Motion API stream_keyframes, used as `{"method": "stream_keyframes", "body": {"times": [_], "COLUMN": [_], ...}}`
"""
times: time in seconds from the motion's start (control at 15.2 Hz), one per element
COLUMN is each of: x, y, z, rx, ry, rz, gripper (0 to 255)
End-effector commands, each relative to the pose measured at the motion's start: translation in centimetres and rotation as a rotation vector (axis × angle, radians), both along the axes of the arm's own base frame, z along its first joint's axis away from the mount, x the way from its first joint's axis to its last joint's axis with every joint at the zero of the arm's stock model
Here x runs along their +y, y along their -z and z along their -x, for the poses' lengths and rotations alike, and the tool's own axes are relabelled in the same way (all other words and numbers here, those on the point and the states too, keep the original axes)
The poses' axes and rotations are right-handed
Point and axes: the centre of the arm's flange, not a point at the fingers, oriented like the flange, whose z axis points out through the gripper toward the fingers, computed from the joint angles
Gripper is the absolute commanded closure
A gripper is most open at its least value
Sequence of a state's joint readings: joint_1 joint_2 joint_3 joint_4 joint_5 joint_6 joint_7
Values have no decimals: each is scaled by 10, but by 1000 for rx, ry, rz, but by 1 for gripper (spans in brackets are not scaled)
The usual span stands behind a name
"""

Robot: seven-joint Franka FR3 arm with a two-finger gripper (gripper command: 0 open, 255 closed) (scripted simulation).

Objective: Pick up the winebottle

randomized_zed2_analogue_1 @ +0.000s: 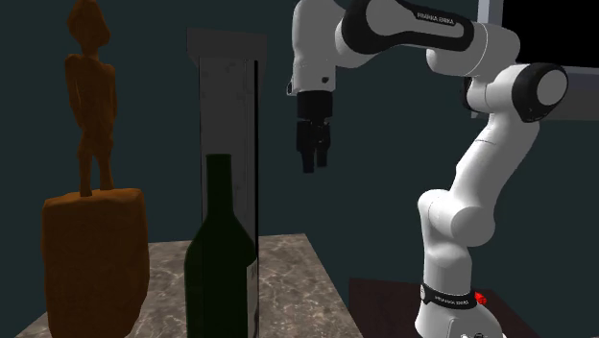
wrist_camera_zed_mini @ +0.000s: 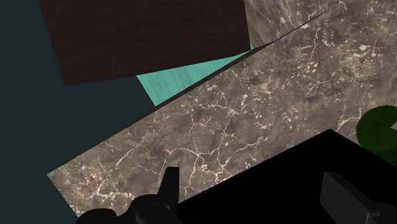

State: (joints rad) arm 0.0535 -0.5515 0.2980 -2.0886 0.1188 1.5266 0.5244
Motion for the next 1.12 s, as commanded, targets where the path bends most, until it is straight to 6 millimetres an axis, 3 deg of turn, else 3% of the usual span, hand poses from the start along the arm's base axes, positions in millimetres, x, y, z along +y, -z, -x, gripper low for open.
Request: {"method": "stream_keyframes", "body": {"times": [0.0,1.06], "x": [23,208], "y": [-5,-42], "z": [-9,-73], "rx": [-5,-46], "ry": [4,28], "rz": [-10,-75], "gripper": [0,0]}}
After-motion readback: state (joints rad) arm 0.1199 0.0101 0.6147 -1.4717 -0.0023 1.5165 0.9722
